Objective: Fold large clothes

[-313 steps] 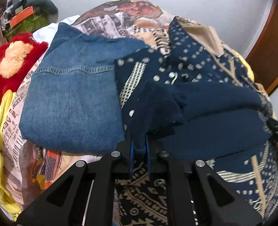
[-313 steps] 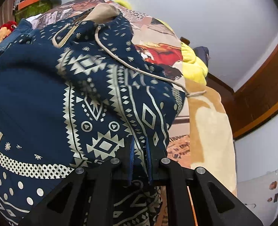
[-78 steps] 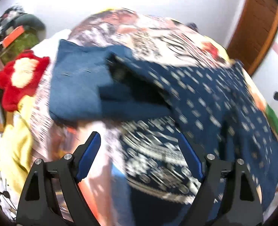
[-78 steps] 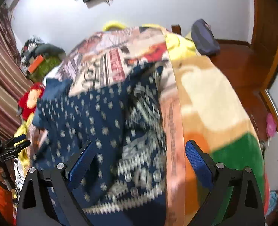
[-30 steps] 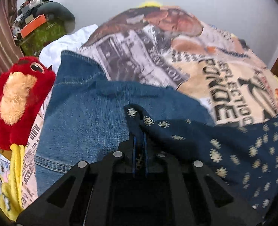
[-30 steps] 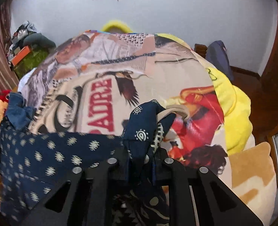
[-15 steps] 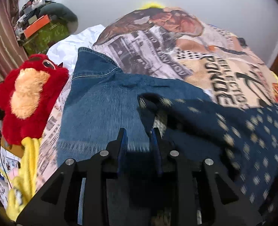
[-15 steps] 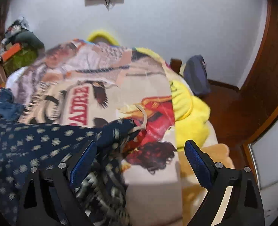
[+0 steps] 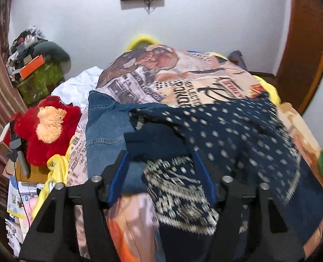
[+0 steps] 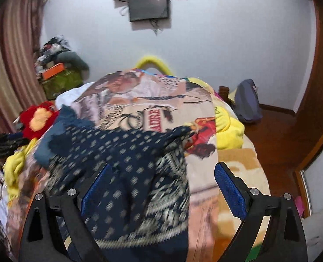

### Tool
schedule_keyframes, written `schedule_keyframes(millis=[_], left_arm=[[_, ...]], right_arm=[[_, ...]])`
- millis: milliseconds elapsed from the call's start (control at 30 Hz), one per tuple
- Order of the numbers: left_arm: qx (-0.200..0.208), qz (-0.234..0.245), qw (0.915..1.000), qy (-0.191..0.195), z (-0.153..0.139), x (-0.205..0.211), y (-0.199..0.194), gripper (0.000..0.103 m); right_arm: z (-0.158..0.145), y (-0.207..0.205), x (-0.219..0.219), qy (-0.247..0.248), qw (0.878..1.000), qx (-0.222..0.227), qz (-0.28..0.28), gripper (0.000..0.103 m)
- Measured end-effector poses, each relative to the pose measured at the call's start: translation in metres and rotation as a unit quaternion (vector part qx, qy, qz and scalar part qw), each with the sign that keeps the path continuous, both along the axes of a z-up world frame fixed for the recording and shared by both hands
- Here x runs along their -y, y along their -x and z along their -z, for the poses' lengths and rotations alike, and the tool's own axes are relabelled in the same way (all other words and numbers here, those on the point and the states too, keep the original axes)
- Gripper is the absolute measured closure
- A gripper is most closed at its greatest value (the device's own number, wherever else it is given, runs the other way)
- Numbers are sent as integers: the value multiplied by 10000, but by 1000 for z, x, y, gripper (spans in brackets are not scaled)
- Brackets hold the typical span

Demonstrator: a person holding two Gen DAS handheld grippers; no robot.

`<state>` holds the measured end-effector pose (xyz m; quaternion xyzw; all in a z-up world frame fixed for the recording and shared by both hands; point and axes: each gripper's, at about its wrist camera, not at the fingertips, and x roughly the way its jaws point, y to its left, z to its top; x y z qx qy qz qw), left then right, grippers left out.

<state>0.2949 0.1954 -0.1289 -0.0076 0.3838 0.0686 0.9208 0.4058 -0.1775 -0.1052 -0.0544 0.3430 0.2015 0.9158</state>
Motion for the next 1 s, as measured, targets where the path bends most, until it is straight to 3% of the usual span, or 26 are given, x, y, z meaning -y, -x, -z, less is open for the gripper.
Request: schedule_keyframes(millis=[167,300,433,633,700,767,833,867,900,933,1000], left_arm=[[-53,171,9998,117,7,16,52,17],[-396,179,9977,524,36,15,83,16],[-845,28,9916,977,74,11,109,16],[-1431,-208,9717,1867,128,8,144,16],[-1488,-271,9576,2451,141,6,152,17],[-1534,-281,9460,2841,150,8,156,18],[-1566,-196,9425,2945,154,14,158,25],[-1605,-132,9420,2944,156,19,158,27],[-1630,-129,9450,2834,157,25,157,28],[-1611,-119,9500,2674,156,31,157,29],[-1582,-89,9564,2454,151,37,156,36]], right_arm=[[6,66,8,-36,9997,-111,-217,9],[32,108,16,88,9991,-349,-231,9],[68,136,27,137,9959,-874,-159,9],[113,152,49,-91,9863,-1643,60,9],[127,155,58,-277,9804,-1942,194,12],[137,155,63,-492,9743,-2188,200,28],[139,157,66,-538,9747,-2156,240,32],[139,157,66,-550,9755,-2121,197,39],[140,157,66,-556,9756,-2115,182,45],[141,157,66,-598,9750,-2135,162,60],[145,155,66,-805,9716,-2224,113,69]])
